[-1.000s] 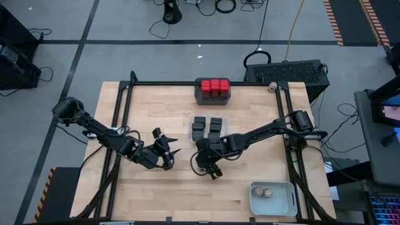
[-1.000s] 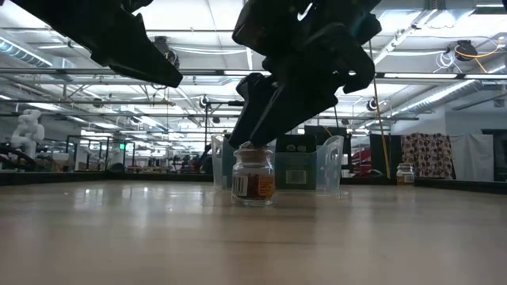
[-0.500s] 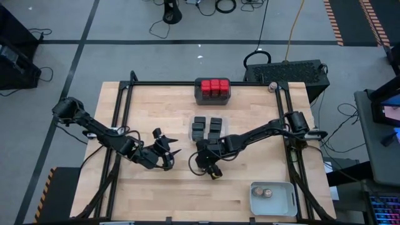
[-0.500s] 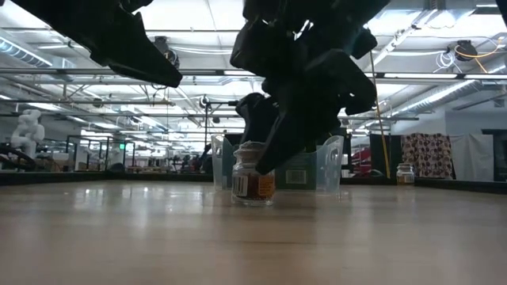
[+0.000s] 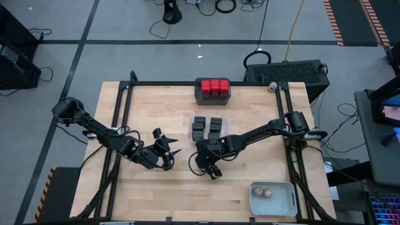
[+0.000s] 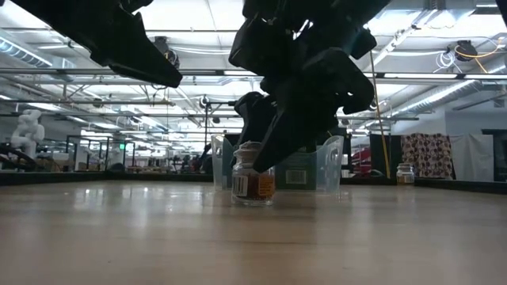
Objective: Sort spices by type
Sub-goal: Put the brown seasoning into the white bin
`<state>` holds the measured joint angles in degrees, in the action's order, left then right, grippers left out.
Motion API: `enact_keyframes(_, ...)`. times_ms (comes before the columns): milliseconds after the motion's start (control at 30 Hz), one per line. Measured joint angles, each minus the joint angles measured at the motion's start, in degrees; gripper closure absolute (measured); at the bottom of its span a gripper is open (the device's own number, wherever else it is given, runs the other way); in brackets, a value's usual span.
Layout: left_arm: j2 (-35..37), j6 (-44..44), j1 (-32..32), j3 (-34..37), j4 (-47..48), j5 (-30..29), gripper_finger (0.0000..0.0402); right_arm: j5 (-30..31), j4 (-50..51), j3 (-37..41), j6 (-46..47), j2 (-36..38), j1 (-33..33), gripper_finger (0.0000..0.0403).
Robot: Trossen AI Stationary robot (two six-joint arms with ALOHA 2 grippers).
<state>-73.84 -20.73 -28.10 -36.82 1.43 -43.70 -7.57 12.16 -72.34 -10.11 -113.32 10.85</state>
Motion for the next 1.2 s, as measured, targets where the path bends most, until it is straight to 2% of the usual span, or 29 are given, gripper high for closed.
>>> enact_keyframes(133,0.0,0.0,0.0,0.0,0.0,0.0,0.0185,0.0,0.0,0.0,0.0,0.0,0.0,0.0165)
enact_keyframes(467,0.0,0.0,0.0,0.0,0.0,0.0,0.0185,0.0,0.0,0.0,0.0,0.2,0.0,0.0251)
enact_keyframes(800,0.0,0.0,0.0,0.0,0.1,1.2,0.0185,-0.1,2.8,0.0,0.8,6.1,0.1,0.0239)
enact_keyframes(1033,0.0,0.0,0.0,0.0,0.1,1.5,0.0185,-0.2,15.9,0.0,3.8,16.7,1.1,0.0249)
enact_keyframes(1200,0.0,0.1,0.0,0.0,-0.1,1.5,0.0185,-0.2,23.9,0.0,7.9,25.1,4.6,0.0245)
